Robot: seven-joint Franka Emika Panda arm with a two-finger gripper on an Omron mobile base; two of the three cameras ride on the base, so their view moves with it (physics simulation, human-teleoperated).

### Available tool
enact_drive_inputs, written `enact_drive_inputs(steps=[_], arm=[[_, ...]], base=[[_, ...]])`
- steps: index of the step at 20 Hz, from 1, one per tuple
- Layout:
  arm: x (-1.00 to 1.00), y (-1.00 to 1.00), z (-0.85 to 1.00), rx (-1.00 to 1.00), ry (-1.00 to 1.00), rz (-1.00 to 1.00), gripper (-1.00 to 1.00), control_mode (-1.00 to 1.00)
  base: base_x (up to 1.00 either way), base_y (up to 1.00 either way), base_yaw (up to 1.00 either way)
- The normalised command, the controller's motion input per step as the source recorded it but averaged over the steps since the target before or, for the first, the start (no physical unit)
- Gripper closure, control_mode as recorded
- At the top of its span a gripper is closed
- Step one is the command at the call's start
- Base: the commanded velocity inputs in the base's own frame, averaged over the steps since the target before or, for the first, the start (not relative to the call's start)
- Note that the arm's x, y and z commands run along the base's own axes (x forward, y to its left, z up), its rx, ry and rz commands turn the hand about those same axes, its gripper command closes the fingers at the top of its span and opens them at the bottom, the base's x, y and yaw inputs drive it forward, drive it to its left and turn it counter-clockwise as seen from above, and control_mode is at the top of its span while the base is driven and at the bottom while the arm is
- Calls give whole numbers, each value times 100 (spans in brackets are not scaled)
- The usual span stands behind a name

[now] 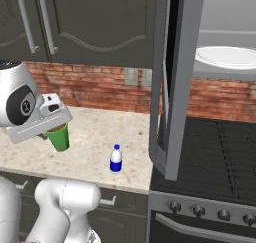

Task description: Place the microwavable item in the microwave. Then, close the microwave door and press the start button.

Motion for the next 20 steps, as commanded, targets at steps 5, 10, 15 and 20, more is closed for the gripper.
enact_drive_inputs(steps=[5, 10, 15, 20], arm=[[0, 0, -26, 0, 3, 0, 100, -100], [-26, -8, -10, 0, -2, 0, 100, -100], [0, 0, 0, 0, 0, 0, 100, 100], [0, 0, 0, 0, 0, 0, 100, 100]], base=[[0, 0, 0], [0, 0, 0], [-99, -71, 0], [-100, -99, -4]])
